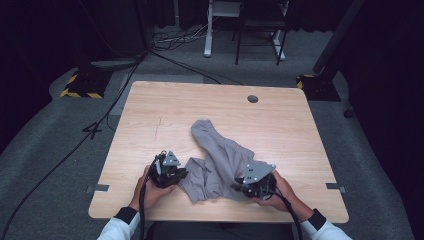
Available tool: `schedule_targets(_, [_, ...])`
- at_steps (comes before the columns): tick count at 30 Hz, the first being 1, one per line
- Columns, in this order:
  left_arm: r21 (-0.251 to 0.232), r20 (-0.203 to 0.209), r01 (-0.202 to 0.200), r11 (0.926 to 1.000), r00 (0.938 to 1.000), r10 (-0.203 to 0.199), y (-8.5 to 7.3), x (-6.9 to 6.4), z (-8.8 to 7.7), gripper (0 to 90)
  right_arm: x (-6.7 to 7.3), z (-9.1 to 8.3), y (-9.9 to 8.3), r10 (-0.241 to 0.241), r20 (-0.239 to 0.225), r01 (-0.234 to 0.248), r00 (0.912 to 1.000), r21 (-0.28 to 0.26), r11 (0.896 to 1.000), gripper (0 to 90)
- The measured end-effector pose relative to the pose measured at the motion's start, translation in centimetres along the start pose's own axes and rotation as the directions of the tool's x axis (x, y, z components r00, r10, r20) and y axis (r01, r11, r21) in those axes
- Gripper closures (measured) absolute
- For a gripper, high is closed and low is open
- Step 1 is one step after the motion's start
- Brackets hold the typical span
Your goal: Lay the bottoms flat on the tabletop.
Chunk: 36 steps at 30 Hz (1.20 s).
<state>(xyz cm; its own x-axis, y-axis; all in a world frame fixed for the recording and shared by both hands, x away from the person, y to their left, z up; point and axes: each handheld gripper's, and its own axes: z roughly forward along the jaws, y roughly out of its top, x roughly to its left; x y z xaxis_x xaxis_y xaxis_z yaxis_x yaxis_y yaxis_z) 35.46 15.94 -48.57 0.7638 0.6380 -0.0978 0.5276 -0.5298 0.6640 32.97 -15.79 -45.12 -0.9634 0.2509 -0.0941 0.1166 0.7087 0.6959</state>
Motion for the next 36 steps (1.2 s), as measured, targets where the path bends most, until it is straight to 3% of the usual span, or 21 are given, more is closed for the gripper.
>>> schedule_targets(1, [0.003, 0.006, -0.005, 1.0000, 1.0000, 0.005, -0.3, -0.4, -0.1, 81.0, 0.0, 0.0, 0.0, 0.000, 0.000, 0.000, 1.0000, 0.000, 1.000, 73.4])
schedule_targets(2, [0.024, 0.010, -0.022, 0.9995, 0.9997, 0.022, -0.8, -1.0, -0.3, 80.8, 0.8, 0.8, -0.1, -0.003, -0.031, 0.004, 0.9995, 0.020, 1.000, 64.4])
schedule_targets(5, [0.023, 0.017, -0.015, 0.9996, 0.9998, 0.014, -1.3, -1.2, -0.6, 80.7, 1.0, 0.8, -0.2, 0.014, -0.068, -0.013, 0.9976, 0.006, 1.000, 57.5])
schedule_targets(6, [0.018, 0.018, -0.001, 0.9998, 0.9998, 0.001, -1.9, -1.2, -1.0, 80.5, 0.5, -0.1, -0.2, 0.034, -0.078, -0.036, 0.9964, -0.032, 0.999, 49.6])
schedule_targets(7, [0.017, 0.021, 0.001, 0.9999, 0.9998, -0.001, -2.1, -1.0, -1.3, 80.5, 0.1, -0.8, -0.3, 0.057, -0.089, -0.062, 0.9944, -0.056, 0.996, 48.7])
schedule_targets(11, [0.005, 0.022, 0.036, 0.9993, 0.9991, -0.036, -2.8, -0.4, -1.6, 80.5, -1.5, -3.3, -0.3, 0.067, -0.023, -0.069, 0.9975, -0.114, 0.991, 49.4])
schedule_targets(12, [-0.002, 0.029, 0.054, 0.9986, 0.9981, -0.054, -3.0, -0.1, -1.8, 80.5, -3.3, -4.9, -0.4, 0.104, 0.028, -0.098, 0.9942, -0.162, 0.982, 50.2])
schedule_targets(13, [-0.002, 0.029, 0.054, 0.9986, 0.9981, -0.054, -3.0, -0.1, -1.8, 80.5, -3.3, -4.9, -0.4, 0.104, 0.028, -0.098, 0.9942, -0.162, 0.982, 50.2])
schedule_targets(14, [-0.003, 0.025, 0.055, 0.9985, 0.9982, -0.055, -3.0, 0.0, -1.8, 80.5, -4.2, -5.4, -0.6, 0.128, 0.079, -0.114, 0.9887, -0.161, 0.980, 49.9])
schedule_targets(15, [-0.004, 0.025, 0.056, 0.9984, 0.9981, -0.056, -3.0, 0.0, -1.8, 80.5, -5.2, -5.6, -0.9, 0.148, 0.132, -0.127, 0.9801, -0.154, 0.980, 49.7])
schedule_targets(17, [-0.004, 0.024, 0.056, 0.9984, 0.9981, -0.056, -3.0, 0.0, -1.8, 80.5, -7.4, -4.8, -1.7, 0.189, 0.191, -0.167, 0.9630, -0.126, 0.978, 46.8])
schedule_targets(18, [0.000, 0.022, 0.052, 0.9987, 0.9984, -0.052, -3.0, 0.0, -1.8, 80.4, -9.3, -3.2, -2.6, 0.225, 0.185, -0.212, 0.9568, -0.085, 0.974, 44.6])
schedule_targets(20, [-0.002, 0.016, 0.044, 0.9990, 0.9989, -0.044, -3.0, -0.1, -1.7, 80.4, -10.1, -2.4, -3.0, 0.232, 0.185, -0.225, 0.9550, -0.057, 0.973, 43.2])
schedule_targets(22, [-0.006, 0.019, 0.043, 0.9990, 0.9989, -0.043, -3.1, 0.0, -1.8, 80.3, -11.5, -1.1, -3.6, 0.290, 0.129, -0.286, 0.9484, -0.045, 0.957, 39.5])
schedule_targets(24, [-0.021, 0.028, 0.053, 0.9984, 0.9982, -0.053, -3.2, 0.1, -1.7, 80.3, -12.5, 0.5, -3.9, 0.289, 0.128, -0.294, 0.9486, 0.016, 0.956, 35.9])
schedule_targets(25, [-0.021, 0.028, 0.053, 0.9984, 0.9982, -0.053, -3.2, 0.1, -1.7, 80.4, -12.8, 0.8, -3.9, 0.305, 0.107, -0.309, 0.9464, 0.022, 0.951, 37.4])
schedule_targets(26, [-0.024, 0.023, 0.048, 0.9986, 0.9986, -0.047, -3.3, 0.1, -1.8, 80.4, -12.9, 1.2, -3.9, 0.299, 0.099, -0.304, 0.9489, 0.038, 0.952, 40.0])
schedule_targets(28, [-0.028, 0.019, 0.047, 0.9985, 0.9987, -0.047, -3.4, -0.1, -1.8, 80.3, -12.9, 1.7, -3.7, 0.263, 0.092, -0.270, 0.9604, 0.071, 0.960, 54.4])
schedule_targets(30, [-0.025, 0.016, 0.045, 0.9987, 0.9989, -0.044, -3.4, -0.1, -1.8, 80.4, -12.8, 1.9, -3.6, 0.243, 0.092, -0.251, 0.9656, 0.082, 0.964, 58.1])
schedule_targets(34, [-0.021, -0.003, 0.044, 0.9988, 0.9990, -0.044, -3.7, -0.1, -2.1, 80.5, -12.6, 2.1, -3.3, 0.209, 0.118, -0.220, 0.9708, 0.096, 0.971, 63.1])
schedule_targets(36, [-0.023, -0.025, 0.049, 0.9985, 0.9984, -0.050, -4.0, 0.3, -2.4, 80.4, -12.9, 1.7, -3.4, 0.208, 0.166, -0.227, 0.9639, 0.104, 0.968, 63.2])
